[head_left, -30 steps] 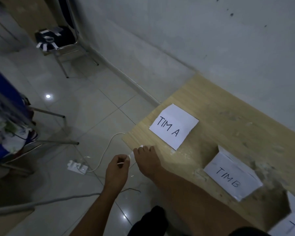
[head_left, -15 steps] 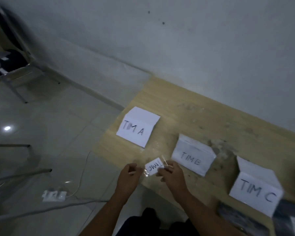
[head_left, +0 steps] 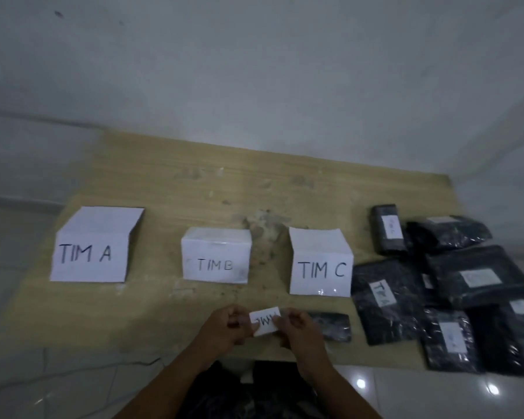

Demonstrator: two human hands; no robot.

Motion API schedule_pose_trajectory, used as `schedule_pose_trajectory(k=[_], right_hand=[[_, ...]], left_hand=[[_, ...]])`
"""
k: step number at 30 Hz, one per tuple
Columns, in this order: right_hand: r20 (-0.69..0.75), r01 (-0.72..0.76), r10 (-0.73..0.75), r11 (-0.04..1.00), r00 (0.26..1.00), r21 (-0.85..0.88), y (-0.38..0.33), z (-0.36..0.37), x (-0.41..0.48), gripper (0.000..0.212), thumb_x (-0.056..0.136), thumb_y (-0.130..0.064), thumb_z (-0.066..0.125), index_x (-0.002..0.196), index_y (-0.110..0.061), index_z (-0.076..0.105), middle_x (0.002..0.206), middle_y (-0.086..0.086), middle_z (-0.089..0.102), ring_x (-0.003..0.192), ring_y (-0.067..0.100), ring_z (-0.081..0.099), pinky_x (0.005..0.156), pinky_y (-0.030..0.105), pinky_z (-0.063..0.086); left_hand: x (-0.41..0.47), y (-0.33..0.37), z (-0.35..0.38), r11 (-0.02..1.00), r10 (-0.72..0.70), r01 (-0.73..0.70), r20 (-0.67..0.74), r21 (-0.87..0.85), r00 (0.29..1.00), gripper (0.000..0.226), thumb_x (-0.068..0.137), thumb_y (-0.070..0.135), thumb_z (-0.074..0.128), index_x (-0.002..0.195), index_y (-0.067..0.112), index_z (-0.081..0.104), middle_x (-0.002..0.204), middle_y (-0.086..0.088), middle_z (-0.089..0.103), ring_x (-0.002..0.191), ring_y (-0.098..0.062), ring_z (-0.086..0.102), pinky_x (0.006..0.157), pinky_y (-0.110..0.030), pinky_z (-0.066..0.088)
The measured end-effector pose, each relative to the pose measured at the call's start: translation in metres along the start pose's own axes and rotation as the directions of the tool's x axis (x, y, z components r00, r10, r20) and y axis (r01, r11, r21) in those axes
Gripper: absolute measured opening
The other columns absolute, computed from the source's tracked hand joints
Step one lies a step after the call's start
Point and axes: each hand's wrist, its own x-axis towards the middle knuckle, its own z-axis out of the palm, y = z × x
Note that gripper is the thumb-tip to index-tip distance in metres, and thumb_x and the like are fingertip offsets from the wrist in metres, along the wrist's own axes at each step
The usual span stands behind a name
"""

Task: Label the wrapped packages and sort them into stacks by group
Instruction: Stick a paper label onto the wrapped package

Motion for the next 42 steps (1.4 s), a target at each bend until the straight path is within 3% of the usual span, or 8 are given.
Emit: schedule_pose_trajectory(k=[4,13,19,23,30,35,38,42], right_hand=[[-0.075,0.053,-0.061,0.993,0.995,-0.107,0.004,-0.043,0.010,0.019,0.085,-0.018,0.072,0.099,-0.011,0.063,0.095,0.005,0.073,0.084,0.017,0.070,0.065,0.030,0.057],[-0.156,0.091,-0.135,0.961,0.978,-0.260,0.005,-0.080,0.028,0.030,0.082,-0.028,0.074,0.105,-0.018,0.057,0.105,0.003,0.065,0.095,0.020,0.064,0.081,0.045,0.056],[-0.156,0.130,-0.201,0.917,0.967,-0.377,-0.001,-0.077,0.024,0.026,0.084,-0.021,0.072,0.100,-0.019,0.051,0.092,-0.005,0.058,0.083,0.008,0.057,0.065,0.012,0.043],[-0.143,0.158,-0.242,0.885,0.960,-0.437,0.000,-0.078,0.022,0.028,0.083,-0.020,0.072,0.100,-0.019,0.050,0.090,-0.002,0.059,0.078,0.004,0.058,0.057,0.009,0.043],[-0.152,0.167,-0.305,0.802,0.940,-0.573,0.000,-0.093,0.024,0.027,0.086,-0.020,0.067,0.105,-0.018,0.048,0.090,-0.005,0.060,0.085,0.014,0.062,0.062,0.017,0.045],[-0.190,0.157,-0.364,0.738,0.912,-0.657,-0.001,-0.091,0.021,0.039,0.084,-0.018,0.066,0.117,-0.014,0.045,0.115,0.003,0.048,0.092,0.017,0.053,0.075,0.034,0.051],[-0.264,0.086,-0.405,0.668,0.875,-0.739,0.005,-0.088,0.021,0.049,0.086,-0.035,0.063,0.124,-0.011,0.044,0.126,0.011,0.047,0.112,0.027,0.046,0.090,0.040,0.045],[-0.305,-0.054,-0.190,0.765,0.933,-0.642,0.006,-0.085,0.022,0.089,0.080,-0.070,0.053,0.143,-0.013,0.026,0.144,0.011,0.039,0.132,0.029,0.036,0.105,0.045,0.034]], left_hand=[[0.018,0.007,0.031,0.990,0.009,-0.007,-0.018,0.142,1.000,0.023,0.078,0.018,0.077,0.096,0.016,0.063,0.097,-0.001,0.071,0.091,-0.018,0.069,0.072,-0.035,0.057],[0.037,0.014,0.074,0.948,0.009,0.050,-0.181,0.315,0.983,0.022,0.084,0.032,0.070,0.096,0.017,0.059,0.093,0.006,0.062,0.086,-0.012,0.060,0.069,-0.029,0.052],[0.041,0.009,0.087,0.930,0.037,0.038,-0.195,0.366,0.980,0.025,0.080,0.036,0.074,0.088,0.020,0.056,0.089,0.007,0.061,0.081,-0.008,0.058,0.060,-0.017,0.043],[0.042,0.006,0.092,0.928,0.051,0.023,-0.186,0.371,0.981,0.027,0.079,0.035,0.075,0.086,0.020,0.053,0.086,0.007,0.061,0.079,-0.008,0.058,0.058,-0.014,0.040],[0.043,-0.003,0.086,0.907,0.062,0.010,-0.157,0.421,0.986,0.028,0.081,0.036,0.073,0.092,0.016,0.056,0.091,0.003,0.062,0.086,-0.015,0.060,0.062,-0.019,0.040],[0.042,-0.001,0.086,0.912,0.043,0.020,-0.144,0.411,0.989,0.019,0.083,0.034,0.071,0.085,0.024,0.055,0.090,0.005,0.064,0.089,-0.016,0.063,0.074,-0.028,0.048],[0.041,0.003,0.089,0.911,0.024,0.040,-0.149,0.411,0.989,0.025,0.087,0.044,0.063,0.096,0.021,0.063,0.098,0.003,0.068,0.087,-0.012,0.063,0.071,-0.025,0.049],[0.034,0.013,0.101,0.916,0.038,0.011,-0.115,0.400,0.993,0.032,0.088,0.048,0.059,0.101,0.019,0.063,0.098,0.007,0.065,0.082,-0.004,0.059,0.061,-0.012,0.044]])
